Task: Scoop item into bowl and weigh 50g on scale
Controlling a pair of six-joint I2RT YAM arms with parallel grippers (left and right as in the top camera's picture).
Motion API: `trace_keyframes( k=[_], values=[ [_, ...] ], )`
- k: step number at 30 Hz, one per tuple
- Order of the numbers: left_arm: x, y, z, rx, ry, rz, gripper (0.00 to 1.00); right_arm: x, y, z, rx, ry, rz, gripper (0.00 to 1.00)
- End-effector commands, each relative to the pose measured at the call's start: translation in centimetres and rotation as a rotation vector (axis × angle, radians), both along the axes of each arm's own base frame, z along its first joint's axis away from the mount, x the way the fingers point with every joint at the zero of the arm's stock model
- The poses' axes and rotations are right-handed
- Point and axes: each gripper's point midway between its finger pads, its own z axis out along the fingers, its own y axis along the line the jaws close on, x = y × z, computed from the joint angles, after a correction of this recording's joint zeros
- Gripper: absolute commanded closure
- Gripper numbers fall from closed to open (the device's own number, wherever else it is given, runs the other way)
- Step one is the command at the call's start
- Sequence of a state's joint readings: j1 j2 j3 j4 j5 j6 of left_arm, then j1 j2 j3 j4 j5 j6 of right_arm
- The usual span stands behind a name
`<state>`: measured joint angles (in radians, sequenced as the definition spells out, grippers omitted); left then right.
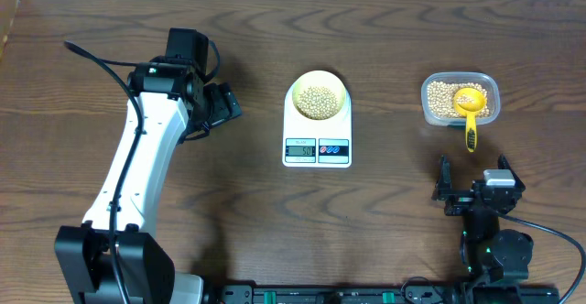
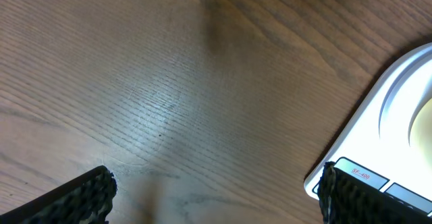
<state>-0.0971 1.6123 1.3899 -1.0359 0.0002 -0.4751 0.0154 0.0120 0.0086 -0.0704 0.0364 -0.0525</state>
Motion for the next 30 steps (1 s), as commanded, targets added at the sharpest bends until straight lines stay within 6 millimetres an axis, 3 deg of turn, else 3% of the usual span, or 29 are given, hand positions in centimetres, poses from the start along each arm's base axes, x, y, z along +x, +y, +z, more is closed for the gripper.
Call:
trace_keyframes(
  k=[1, 4, 11, 17, 20, 21, 30],
  values=[
    [0.1, 0.3, 0.1, 0.009, -0.004, 0.015, 0.02, 0.0, 0.2, -0.1, -0.008, 0.000, 0.011, 0.01],
    [0.5, 0.3, 0.2, 0.009, -0.018, 0.015, 0.02, 0.0, 0.2, -0.1, -0.008, 0.000, 0.011, 0.01],
    [4.1, 1.0, 1.9, -0.002, -0.190, 0.043, 0.02, 0.0, 0.2, -0.1, -0.008, 0.000, 0.011, 0.01],
    [3.7, 2.0, 3.6, 0.027, -0.232, 0.065, 0.02, 0.0, 0.2, -0.1, -0.008, 0.000, 0.011, 0.01],
    [3.2, 4.2, 5.6, 0.143, -0.286, 0.100, 0.02, 0.0, 0.2, -0.1, -0.008, 0.000, 0.011, 0.01],
    [2.5, 5.4, 7.2, 0.228, -0.324, 0.072, 0.02, 0.0, 0.2, -0.1, -0.008, 0.000, 0.011, 0.01],
    [0.7, 4.9, 12.0, 0.296, -0.470, -0.136, 0.02, 0.0, 0.2, -0.1, -0.008, 0.000, 0.011, 0.01]
  ],
)
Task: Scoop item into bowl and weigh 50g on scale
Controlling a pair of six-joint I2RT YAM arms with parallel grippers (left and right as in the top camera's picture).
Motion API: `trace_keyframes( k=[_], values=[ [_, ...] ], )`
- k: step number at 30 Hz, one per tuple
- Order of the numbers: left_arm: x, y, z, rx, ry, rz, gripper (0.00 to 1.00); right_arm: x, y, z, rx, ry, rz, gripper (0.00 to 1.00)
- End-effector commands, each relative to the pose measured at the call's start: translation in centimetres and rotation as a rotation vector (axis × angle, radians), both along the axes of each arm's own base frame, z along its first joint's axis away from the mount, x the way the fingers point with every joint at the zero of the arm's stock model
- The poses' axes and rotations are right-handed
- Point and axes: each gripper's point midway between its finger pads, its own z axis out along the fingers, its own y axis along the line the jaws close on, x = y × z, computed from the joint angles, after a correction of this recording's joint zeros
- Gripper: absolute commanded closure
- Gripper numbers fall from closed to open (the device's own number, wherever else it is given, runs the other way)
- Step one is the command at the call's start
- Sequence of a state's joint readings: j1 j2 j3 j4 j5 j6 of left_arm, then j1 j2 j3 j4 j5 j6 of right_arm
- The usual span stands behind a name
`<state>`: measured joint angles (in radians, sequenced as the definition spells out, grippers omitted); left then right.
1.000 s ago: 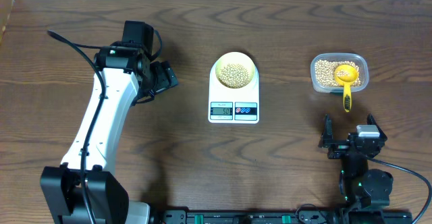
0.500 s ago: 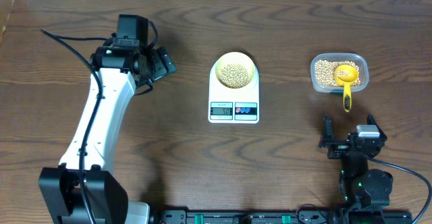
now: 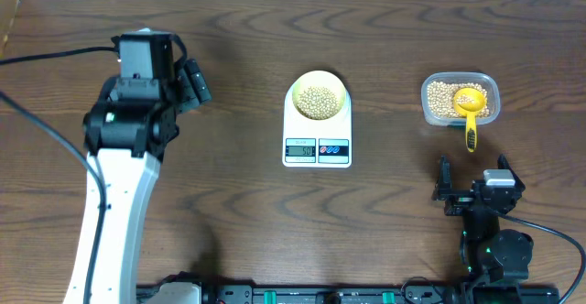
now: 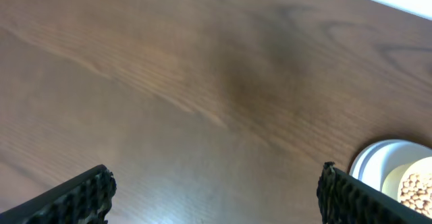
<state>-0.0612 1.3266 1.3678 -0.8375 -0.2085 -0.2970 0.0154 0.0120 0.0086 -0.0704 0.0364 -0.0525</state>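
Note:
A white scale [image 3: 317, 144] stands mid-table with a yellow bowl [image 3: 318, 96] of beans on it; its display shows a reading too small to be sure of. The left wrist view catches the bowl [image 4: 407, 183] at the lower right corner. A clear container [image 3: 461, 100] of beans at the right holds the yellow scoop [image 3: 470, 114], handle toward me. My left gripper [image 3: 193, 81] hangs open and empty over bare wood, well left of the scale; its fingertips [image 4: 88, 193] stand far apart. My right gripper [image 3: 446, 187] rests near the front right, holding nothing.
Dark wooden table [image 3: 238, 212] all round. The left arm's white link [image 3: 114, 203] and a black cable [image 3: 46, 57] cross the left side. The right arm's base [image 3: 494, 249] sits at the front edge.
My left gripper has moved left and farther back, away from the scale, still open. The scale's panel has left the wrist view; only the bowl's edge shows. The right arm has not moved.

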Motion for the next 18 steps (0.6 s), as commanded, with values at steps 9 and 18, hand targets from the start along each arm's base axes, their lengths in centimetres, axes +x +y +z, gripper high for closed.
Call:
trace_keyframes(
  k=[9, 18],
  values=[
    [-3.8, 0.5, 3.1, 0.154, -0.118, -0.152, 0.02, 0.0, 0.2, -0.1, -0.008, 0.000, 0.011, 0.01],
    [-7.3, 1.6, 3.3, 0.159, -0.293, -0.122, 0.02, 0.0, 0.2, -0.1, -0.008, 0.000, 0.011, 0.01]
  ],
)
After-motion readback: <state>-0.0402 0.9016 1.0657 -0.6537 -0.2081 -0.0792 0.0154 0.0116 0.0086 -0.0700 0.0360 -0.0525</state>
